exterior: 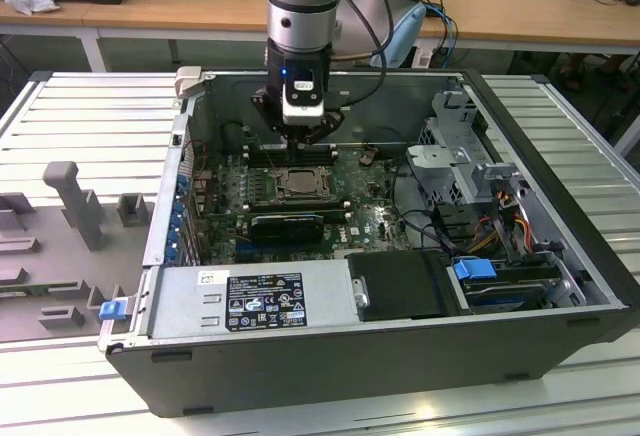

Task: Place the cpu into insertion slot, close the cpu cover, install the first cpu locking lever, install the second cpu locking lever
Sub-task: 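Install the first cpu locking lever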

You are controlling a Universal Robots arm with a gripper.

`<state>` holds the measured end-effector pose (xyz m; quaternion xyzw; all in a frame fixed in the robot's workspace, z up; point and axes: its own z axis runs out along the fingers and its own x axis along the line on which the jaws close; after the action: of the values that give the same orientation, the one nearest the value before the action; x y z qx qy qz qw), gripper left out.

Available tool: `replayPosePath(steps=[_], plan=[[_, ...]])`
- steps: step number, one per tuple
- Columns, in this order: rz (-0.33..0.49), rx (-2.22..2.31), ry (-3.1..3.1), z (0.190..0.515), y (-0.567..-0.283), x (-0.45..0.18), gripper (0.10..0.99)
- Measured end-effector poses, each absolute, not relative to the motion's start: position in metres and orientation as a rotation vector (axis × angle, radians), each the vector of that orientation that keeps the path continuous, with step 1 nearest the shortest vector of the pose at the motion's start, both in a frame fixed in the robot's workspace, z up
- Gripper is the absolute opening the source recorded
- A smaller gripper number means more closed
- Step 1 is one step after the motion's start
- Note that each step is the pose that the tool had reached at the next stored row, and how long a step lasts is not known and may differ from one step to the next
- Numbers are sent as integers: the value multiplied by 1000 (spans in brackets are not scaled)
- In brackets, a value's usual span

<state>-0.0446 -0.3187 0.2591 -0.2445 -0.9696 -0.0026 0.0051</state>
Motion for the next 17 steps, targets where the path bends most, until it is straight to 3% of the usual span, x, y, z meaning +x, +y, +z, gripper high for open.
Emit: replayPosePath(steps=[17], plan=[[-16,-43,-3145,259,-319,-44,106]])
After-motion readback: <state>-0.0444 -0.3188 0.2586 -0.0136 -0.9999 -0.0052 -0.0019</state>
